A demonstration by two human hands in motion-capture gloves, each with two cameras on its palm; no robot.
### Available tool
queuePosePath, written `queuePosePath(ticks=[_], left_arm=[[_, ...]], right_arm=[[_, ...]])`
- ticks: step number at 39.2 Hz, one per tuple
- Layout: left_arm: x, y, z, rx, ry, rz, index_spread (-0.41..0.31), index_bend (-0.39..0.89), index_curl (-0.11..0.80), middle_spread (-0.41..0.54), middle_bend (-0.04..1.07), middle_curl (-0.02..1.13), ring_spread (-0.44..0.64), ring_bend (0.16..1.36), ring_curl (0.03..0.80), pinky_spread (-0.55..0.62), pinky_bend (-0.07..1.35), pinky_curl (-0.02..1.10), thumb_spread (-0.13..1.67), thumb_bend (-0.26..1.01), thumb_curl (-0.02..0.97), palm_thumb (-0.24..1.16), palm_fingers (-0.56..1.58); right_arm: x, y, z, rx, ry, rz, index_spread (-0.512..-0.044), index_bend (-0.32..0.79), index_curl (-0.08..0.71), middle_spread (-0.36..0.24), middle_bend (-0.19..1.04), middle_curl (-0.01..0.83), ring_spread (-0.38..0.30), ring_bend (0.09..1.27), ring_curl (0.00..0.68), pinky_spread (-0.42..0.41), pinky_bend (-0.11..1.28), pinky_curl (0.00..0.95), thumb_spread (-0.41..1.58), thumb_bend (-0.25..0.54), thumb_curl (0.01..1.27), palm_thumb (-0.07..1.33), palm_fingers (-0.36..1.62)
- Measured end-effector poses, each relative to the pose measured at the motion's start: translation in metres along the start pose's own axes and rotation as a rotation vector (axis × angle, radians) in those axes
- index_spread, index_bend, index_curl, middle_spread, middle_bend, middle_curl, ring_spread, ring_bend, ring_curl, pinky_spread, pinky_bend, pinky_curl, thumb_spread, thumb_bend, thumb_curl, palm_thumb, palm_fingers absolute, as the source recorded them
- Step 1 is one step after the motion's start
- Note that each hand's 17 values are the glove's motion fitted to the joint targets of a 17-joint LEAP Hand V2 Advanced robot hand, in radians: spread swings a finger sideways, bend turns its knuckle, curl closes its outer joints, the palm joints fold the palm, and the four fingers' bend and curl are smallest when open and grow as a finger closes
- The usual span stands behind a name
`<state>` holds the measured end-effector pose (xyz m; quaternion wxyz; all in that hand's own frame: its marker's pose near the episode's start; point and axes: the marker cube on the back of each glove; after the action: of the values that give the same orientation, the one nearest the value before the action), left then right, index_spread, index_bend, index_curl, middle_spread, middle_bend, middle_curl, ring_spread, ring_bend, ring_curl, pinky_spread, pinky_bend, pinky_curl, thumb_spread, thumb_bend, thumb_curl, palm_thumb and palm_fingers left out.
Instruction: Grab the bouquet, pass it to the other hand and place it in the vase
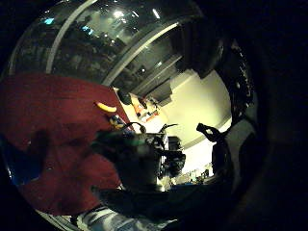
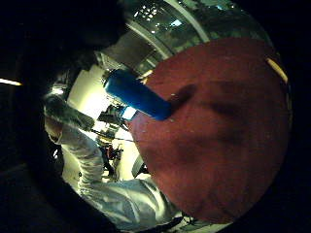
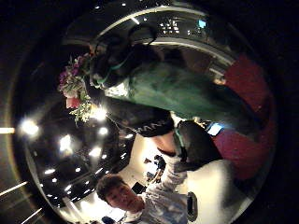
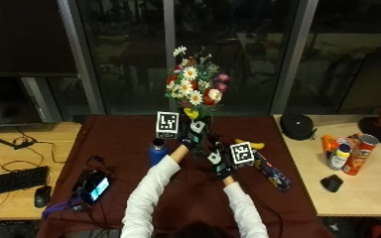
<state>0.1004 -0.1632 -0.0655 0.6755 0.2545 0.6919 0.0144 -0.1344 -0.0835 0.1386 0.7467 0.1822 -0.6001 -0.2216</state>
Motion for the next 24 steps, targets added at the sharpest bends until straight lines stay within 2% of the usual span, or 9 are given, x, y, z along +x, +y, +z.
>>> queuePosePath(ticks=[1, 2, 4, 7, 8, 12, 13, 21, 24], left_arm=[[0.005, -0.003, -0.004, 0.006, -0.005, 0.004, -0.35, 0.51, 0.479, -0.339, 0.73, 0.57, -0.38, 0.78, 0.442, -0.38, 0.59, 0.45, 0.37, -0.02, 0.604, 0.77, 1.45], [0.01, -0.005, -0.009, 0.012, -0.01, 0.008, -0.354, 0.52, 0.483, -0.342, 0.73, 0.57, -0.38, 0.78, 0.444, -0.38, 0.6, 0.45, 0.36, -0.02, 0.611, 0.77, 1.44], [0.021, -0.011, -0.019, 0.027, -0.022, 0.015, -0.36, 0.53, 0.493, -0.348, 0.74, 0.57, -0.38, 0.78, 0.449, -0.39, 0.6, 0.45, 0.35, -0.02, 0.624, 0.77, 1.44], [0.036, -0.019, -0.035, 0.06, -0.043, 0.025, -0.37, 0.53, 0.506, -0.354, 0.75, 0.57, -0.39, 0.79, 0.455, -0.39, 0.61, 0.46, 0.33, -0.03, 0.642, 0.77, 1.43], [0.04, -0.022, -0.04, 0.075, -0.051, 0.03, -0.372, 0.54, 0.509, -0.356, 0.75, 0.57, -0.39, 0.79, 0.457, -0.39, 0.62, 0.46, 0.32, -0.03, 0.648, 0.76, 1.43], [0.055, -0.034, -0.06, 0.135, -0.072, 0.043, -0.379, 0.54, 0.522, -0.361, 0.76, 0.57, -0.39, 0.79, 0.463, -0.39, 0.63, 0.46, 0.3, -0.03, 0.667, 0.76, 1.42], [0.058, -0.036, -0.064, 0.147, -0.076, 0.045, -0.381, 0.54, 0.525, -0.359, 0.76, 0.57, -0.39, 0.79, 0.464, -0.39, 0.63, 0.46, 0.3, -0.03, 0.671, 0.76, 1.42], [0.074, -0.055, -0.102, 0.254, -0.135, 0.081, -0.378, 0.54, 0.542, -0.359, 0.77, 0.57, -0.4, 0.8, 0.472, -0.4, 0.64, 0.46, 0.28, -0.03, 0.702, 0.76, 1.41], [0.068, -0.06, -0.116, 0.283, -0.163, 0.098, -0.377, 0.54, 0.548, -0.358, 0.77, 0.57, -0.4, 0.8, 0.474, -0.4, 0.64, 0.46, 0.28, -0.03, 0.713, 0.76, 1.41]], right_arm=[[-0.002, -0.001, -0.004, 0.002, 0.022, -0.012, -0.258, 0.22, 0.559, -0.175, 0.47, 0.485, -0.131, 0.6, 0.448, -0.028, 0.57, 0.467, 0.76, -0.079, 0.6, 0.77, 0.48], [-0.005, -0.002, -0.009, 0.005, 0.043, -0.008, -0.263, 0.23, 0.568, -0.177, 0.43, 0.476, -0.119, 0.58, 0.453, 0.003, 0.59, 0.475, 0.78, -0.075, 0.59, 0.75, 0.45], [-0.009, -0.001, -0.018, 0.01, 0.05, 0.07, -0.283, 0.13, 0.528, -0.125, 0.3, 0.43, -0.049, 0.52, 0.422, 0.078, 0.66, 0.475, 0.82, -0.079, 0.56, 0.69, 0.24], [-0.014, -0.001, -0.029, 0.003, -0.005, 0.16, -0.309, 0.05, 0.45, -0.069, 0.21, 0.39, 0.013, 0.49, 0.375, 0.153, 0.71, 0.443, 0.85, -0.067, 0.53, 0.65, 0.18], [-0.014, -0.002, -0.033, -0.002, -0.03, 0.17, -0.313, 0.06, 0.429, -0.056, 0.19, 0.377, 0.032, 0.49, 0.36, 0.171, 0.72, 0.432, 0.87, -0.063, 0.52, 0.63, 0.17], [-0.011, -0.006, -0.045, 0.0, -0.123, 0.203, -0.336, 0.05, 0.364, -0.017, 0.17, 0.354, 0.092, 0.47, 0.33, 0.242, 0.75, 0.417, 0.9, -0.059, 0.49, 0.58, 0.04], [-0.01, -0.007, -0.048, 0.003, -0.134, 0.207, -0.346, 0.06, 0.354, -0.007, 0.18, 0.355, 0.103, 0.46, 0.326, 0.256, 0.72, 0.408, 0.91, -0.055, 0.48, 0.57, -0.03], [-0.01, -0.005, -0.053, -0.045, -0.125, 0.237, -0.378, 0.08, 0.276, 0.023, 0.18, 0.337, 0.149, 0.45, 0.301, 0.309, 0.68, 0.369, 0.93, -0.044, 0.44, 0.53, -0.1], [-0.006, -0.003, -0.052, -0.078, -0.102, 0.221, -0.383, 0.08, 0.254, 0.028, 0.17, 0.329, 0.15, 0.47, 0.305, 0.31, 0.68, 0.362, 0.93, -0.047, 0.42, 0.51, -0.08]])
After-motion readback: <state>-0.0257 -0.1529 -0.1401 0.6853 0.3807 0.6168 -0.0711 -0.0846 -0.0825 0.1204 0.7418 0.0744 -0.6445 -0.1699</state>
